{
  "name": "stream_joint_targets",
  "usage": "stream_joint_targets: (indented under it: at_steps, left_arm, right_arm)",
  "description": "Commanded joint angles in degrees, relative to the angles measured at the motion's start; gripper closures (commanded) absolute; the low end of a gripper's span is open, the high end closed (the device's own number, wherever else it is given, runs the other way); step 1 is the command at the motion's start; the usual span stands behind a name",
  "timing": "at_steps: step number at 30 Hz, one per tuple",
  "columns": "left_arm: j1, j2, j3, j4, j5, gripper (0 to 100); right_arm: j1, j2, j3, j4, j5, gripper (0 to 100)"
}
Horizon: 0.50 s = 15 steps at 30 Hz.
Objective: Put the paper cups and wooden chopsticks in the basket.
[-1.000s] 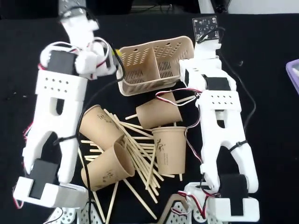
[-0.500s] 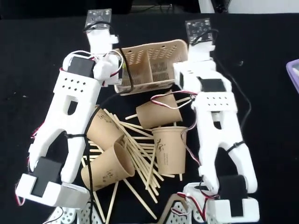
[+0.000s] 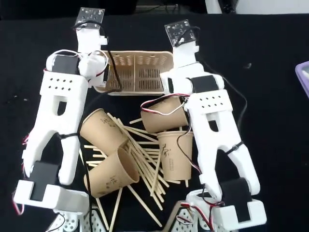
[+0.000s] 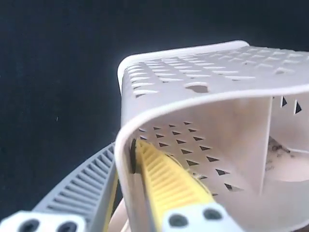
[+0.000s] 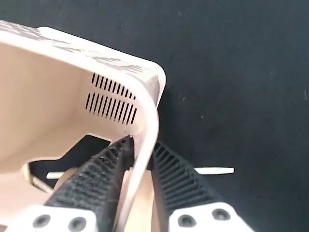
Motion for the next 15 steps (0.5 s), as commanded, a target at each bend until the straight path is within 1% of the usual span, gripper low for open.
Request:
stream_joint_targets:
  at_steps: [1,7,8,10,13,15]
  left_arm:
    - [-3.03,0.79,-8.66,7.47,-1.05,97]
    - [-2.24,2.2,-17.36,15.3,-1.05,97]
    - [-2.24,2.2,-17.63,15.82,-1.05,95]
    - [-2.33,2.2,-16.84,15.65,-0.18,88]
    - [-3.47,1.93,-15.25,15.74,6.86,75]
    - [-4.53,2.02,-15.6,15.12,10.02,74]
  right_arm:
    - [-0.18,-0.13,-3.82,3.78,-0.18,98.7]
    - [0.09,-0.4,-4.18,4.84,-0.26,98.7]
    - [0.0,-0.4,-4.18,4.84,-0.26,98.6]
    - [0.0,-0.31,-4.18,4.92,-0.26,98.2]
    - [-0.18,-0.31,-4.18,4.92,-0.26,89.7]
    - [-0.18,-0.4,-4.35,4.92,-0.18,84.1]
